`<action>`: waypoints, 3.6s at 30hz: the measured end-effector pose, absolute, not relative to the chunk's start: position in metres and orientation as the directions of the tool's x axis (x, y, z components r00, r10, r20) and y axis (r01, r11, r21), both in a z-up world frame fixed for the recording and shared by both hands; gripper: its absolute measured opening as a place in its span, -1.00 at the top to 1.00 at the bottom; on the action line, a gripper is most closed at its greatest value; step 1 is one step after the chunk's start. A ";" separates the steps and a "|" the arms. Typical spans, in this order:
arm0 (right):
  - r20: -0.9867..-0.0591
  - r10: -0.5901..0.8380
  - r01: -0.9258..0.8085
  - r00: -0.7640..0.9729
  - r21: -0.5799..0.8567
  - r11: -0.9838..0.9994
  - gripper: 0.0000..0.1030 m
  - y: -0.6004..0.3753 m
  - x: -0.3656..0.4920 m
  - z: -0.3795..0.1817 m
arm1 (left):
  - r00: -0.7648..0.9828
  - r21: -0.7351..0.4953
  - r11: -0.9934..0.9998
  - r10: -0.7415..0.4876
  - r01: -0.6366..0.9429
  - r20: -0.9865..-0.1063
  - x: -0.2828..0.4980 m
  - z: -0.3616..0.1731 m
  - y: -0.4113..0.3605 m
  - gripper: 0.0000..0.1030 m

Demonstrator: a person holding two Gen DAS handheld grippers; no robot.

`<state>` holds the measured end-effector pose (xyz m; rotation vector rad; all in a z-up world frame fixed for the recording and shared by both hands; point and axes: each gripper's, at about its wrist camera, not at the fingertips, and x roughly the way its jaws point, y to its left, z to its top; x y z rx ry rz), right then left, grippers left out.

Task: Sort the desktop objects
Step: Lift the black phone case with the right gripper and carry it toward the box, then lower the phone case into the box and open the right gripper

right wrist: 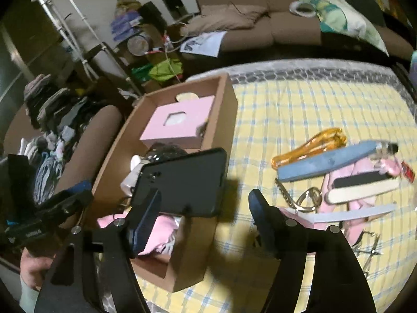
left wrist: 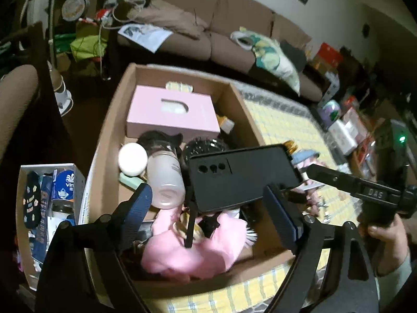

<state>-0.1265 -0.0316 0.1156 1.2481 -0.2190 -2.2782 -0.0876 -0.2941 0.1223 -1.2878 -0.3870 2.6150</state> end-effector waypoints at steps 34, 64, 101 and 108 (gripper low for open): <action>-0.701 -0.623 0.383 -0.347 0.500 -0.777 0.10 -0.032 -0.149 0.069 | -0.503 -0.339 -0.935 0.344 -0.104 -0.793 -0.139 0.088 -0.280 -0.43; -0.749 -0.522 0.411 -0.409 0.359 -0.838 0.23 -0.009 -0.134 0.099 | -0.493 -0.345 -0.937 0.329 -0.062 -0.805 -0.122 0.094 -0.267 -0.28; -0.735 -0.562 0.455 -0.380 0.381 -0.805 0.57 -0.085 -0.225 0.126 | -0.543 -0.300 -0.951 0.289 -0.071 -0.789 -0.204 0.142 -0.314 0.34; -0.799 -0.485 0.482 -0.356 0.288 -0.828 0.56 -0.148 -0.280 0.103 | -0.507 -0.185 -0.983 0.164 -0.009 -0.846 -0.264 0.114 -0.339 0.27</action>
